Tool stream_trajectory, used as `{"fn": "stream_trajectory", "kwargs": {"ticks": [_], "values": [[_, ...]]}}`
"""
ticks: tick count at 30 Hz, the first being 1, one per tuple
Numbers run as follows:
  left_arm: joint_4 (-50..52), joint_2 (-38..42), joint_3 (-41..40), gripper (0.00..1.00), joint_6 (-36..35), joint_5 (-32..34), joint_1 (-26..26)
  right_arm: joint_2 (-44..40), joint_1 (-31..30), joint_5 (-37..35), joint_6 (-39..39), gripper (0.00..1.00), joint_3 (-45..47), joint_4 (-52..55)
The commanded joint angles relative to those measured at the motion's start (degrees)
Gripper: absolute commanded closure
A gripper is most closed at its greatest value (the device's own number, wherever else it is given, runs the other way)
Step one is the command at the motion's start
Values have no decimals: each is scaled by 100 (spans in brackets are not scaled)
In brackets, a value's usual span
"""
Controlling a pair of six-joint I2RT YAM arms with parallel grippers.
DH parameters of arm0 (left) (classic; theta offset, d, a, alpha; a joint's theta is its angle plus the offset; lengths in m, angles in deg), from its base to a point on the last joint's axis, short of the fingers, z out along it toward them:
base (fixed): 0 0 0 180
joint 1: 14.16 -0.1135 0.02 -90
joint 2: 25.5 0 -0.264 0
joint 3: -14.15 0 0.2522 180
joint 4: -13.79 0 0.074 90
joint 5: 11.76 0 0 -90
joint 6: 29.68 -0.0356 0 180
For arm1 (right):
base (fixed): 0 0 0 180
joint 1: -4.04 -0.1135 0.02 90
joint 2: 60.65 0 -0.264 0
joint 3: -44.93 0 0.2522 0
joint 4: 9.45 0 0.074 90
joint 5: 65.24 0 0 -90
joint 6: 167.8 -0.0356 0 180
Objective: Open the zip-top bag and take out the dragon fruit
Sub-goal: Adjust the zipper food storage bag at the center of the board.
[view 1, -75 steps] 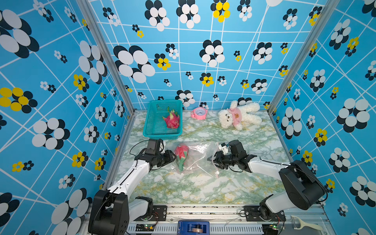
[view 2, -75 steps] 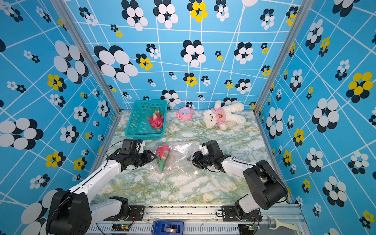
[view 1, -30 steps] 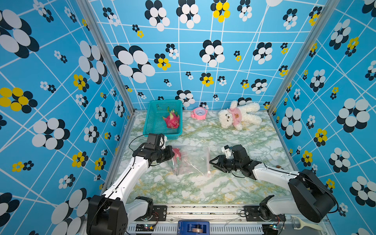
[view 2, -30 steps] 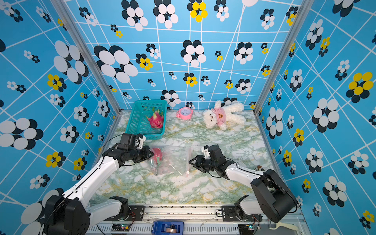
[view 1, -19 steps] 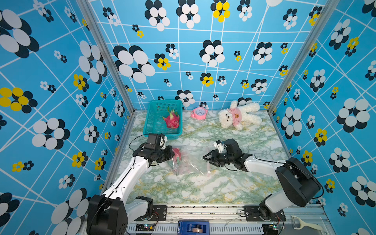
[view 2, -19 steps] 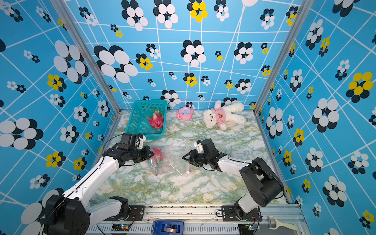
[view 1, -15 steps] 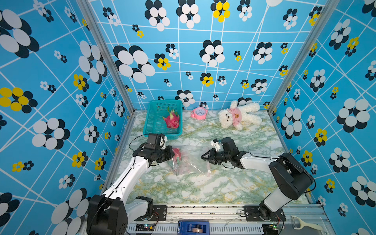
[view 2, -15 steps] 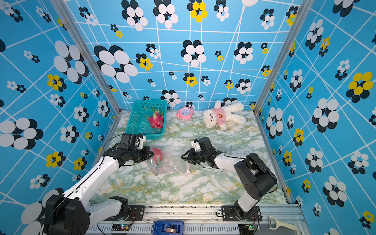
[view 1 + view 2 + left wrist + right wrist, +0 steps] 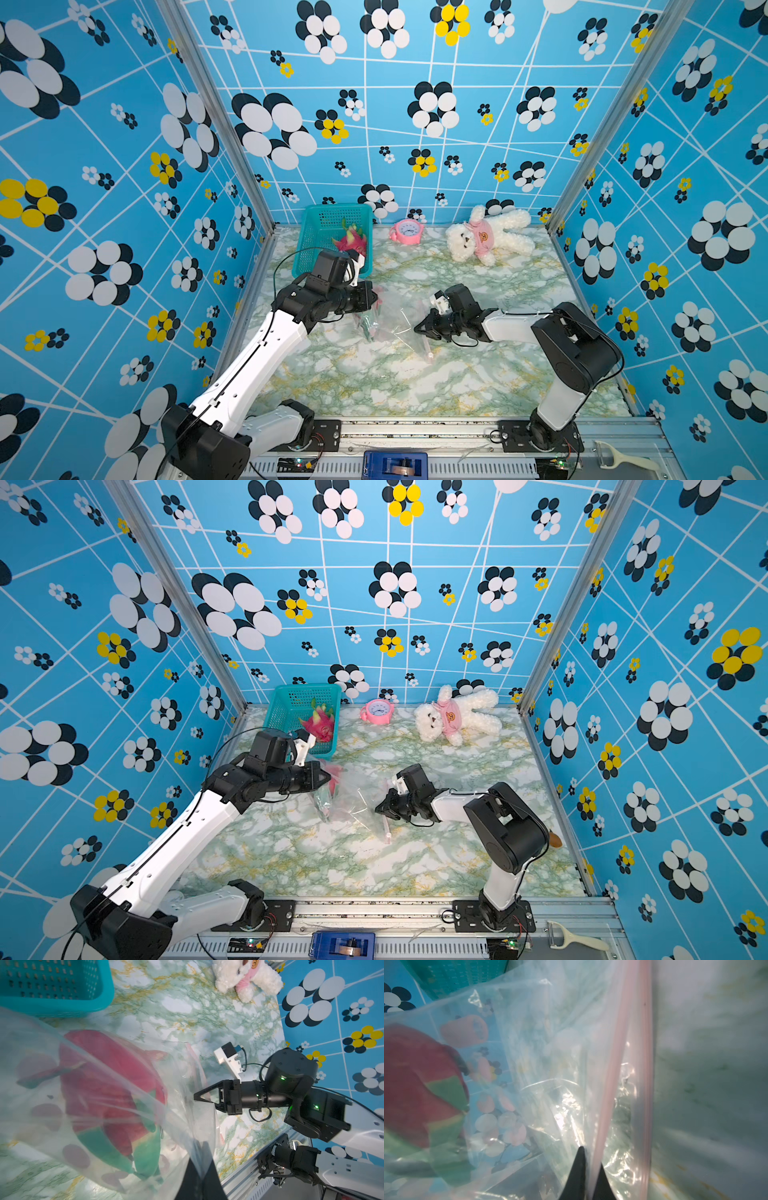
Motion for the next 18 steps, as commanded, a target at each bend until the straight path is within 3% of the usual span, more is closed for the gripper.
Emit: {"fn": "stream_trajectory", "kwargs": {"ticks": [1, 5, 7, 9, 11, 15, 18], "values": [[321, -126, -84, 100, 114, 210, 10, 106, -10, -102, 53, 91, -23, -130], [282, -35, 7, 100, 146, 496, 26, 138, -15, -84, -18, 91, -25, -281], [395, -217, 159, 100, 289, 62, -124, 138, -9, -98, -45, 91, -31, -314], [392, -247, 444, 100, 134, 364, 123, 134, -4, -89, -42, 91, -41, -323], [639, -388, 573, 100, -39, 443, 33, 91, 10, -104, -56, 91, -29, -326], [564, -331, 205, 100, -39, 302, -86, -108, 80, -126, -107, 91, 46, -345], [232, -232, -554, 100, 49, 99, -372, -141, 131, -144, -3, 91, -4, -122]]}}
